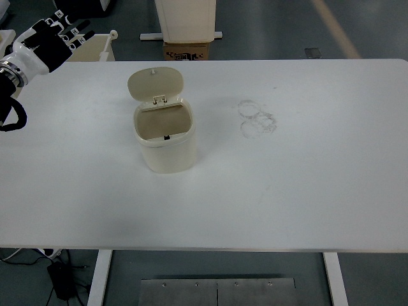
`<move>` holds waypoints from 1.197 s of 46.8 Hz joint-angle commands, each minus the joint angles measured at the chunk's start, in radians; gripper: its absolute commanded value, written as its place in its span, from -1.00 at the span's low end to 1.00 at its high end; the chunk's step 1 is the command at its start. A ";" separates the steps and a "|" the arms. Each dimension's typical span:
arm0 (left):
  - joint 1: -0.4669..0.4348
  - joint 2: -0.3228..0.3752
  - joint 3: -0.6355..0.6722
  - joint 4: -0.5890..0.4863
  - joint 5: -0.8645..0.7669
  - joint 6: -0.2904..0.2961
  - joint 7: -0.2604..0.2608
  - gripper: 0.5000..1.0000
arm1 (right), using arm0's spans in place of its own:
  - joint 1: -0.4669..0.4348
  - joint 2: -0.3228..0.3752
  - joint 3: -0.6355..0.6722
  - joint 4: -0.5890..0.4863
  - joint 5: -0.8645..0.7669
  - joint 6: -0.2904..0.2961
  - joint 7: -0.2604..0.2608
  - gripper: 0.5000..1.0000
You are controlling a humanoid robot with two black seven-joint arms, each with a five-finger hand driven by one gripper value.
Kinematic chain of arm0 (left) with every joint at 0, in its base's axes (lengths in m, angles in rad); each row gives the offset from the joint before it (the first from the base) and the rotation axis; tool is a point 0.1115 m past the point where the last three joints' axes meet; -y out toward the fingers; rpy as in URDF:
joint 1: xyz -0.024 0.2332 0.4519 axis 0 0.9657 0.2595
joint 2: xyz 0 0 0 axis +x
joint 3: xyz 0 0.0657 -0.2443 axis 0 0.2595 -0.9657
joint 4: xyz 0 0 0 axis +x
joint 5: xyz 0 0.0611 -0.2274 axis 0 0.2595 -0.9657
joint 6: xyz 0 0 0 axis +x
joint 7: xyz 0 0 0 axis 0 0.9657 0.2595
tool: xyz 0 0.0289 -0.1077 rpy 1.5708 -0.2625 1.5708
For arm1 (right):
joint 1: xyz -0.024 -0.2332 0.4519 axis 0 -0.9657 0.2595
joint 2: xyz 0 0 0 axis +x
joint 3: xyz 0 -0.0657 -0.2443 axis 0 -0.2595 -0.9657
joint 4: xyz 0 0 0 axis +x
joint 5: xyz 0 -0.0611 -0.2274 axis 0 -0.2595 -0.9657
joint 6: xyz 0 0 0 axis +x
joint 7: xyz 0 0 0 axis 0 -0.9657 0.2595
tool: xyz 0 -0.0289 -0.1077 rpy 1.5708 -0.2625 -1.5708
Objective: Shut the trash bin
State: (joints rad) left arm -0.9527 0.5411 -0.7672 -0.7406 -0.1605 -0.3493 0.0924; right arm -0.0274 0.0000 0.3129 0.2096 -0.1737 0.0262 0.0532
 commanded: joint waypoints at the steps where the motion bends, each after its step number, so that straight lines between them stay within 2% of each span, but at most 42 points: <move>1: -0.003 0.036 0.006 -0.060 0.010 0.001 0.001 1.00 | 0.000 0.000 0.000 -0.001 0.000 0.000 0.000 0.97; 9: -0.041 0.125 0.089 -0.187 0.012 0.001 0.001 1.00 | 0.000 0.000 0.000 0.001 -0.001 0.000 0.000 0.97; 18: -0.118 0.171 0.229 -0.212 0.025 -0.010 0.001 1.00 | 0.000 0.000 0.000 -0.001 0.000 0.000 -0.001 0.97; 25: -0.155 0.175 0.273 -0.224 0.090 -0.011 0.007 1.00 | 0.000 0.000 0.000 0.001 0.000 0.000 -0.001 0.97; 32: -0.172 0.172 0.292 -0.270 0.188 -0.011 0.098 1.00 | 0.000 0.000 0.000 0.001 0.000 0.000 0.000 0.97; 35: -0.185 0.172 0.313 -0.298 0.229 -0.011 0.113 1.00 | 0.000 0.000 0.000 -0.001 0.000 0.000 -0.001 0.97; 40: -0.216 0.174 0.354 -0.312 0.286 -0.016 0.118 1.00 | 0.000 0.000 0.000 0.001 0.000 0.000 0.000 0.97; 47: -0.258 0.174 0.399 -0.329 0.395 -0.053 0.118 1.00 | 0.000 0.000 0.000 0.001 0.000 0.000 -0.001 0.97; 56: -0.323 0.194 0.408 -0.385 0.509 -0.079 0.118 1.00 | 0.000 0.000 0.000 0.001 0.000 0.000 -0.001 0.97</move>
State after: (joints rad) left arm -1.2542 0.7214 -0.3653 -1.1036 0.3111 -0.4193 0.2103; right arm -0.0276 0.0000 0.3129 0.2101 -0.1733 0.0260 0.0525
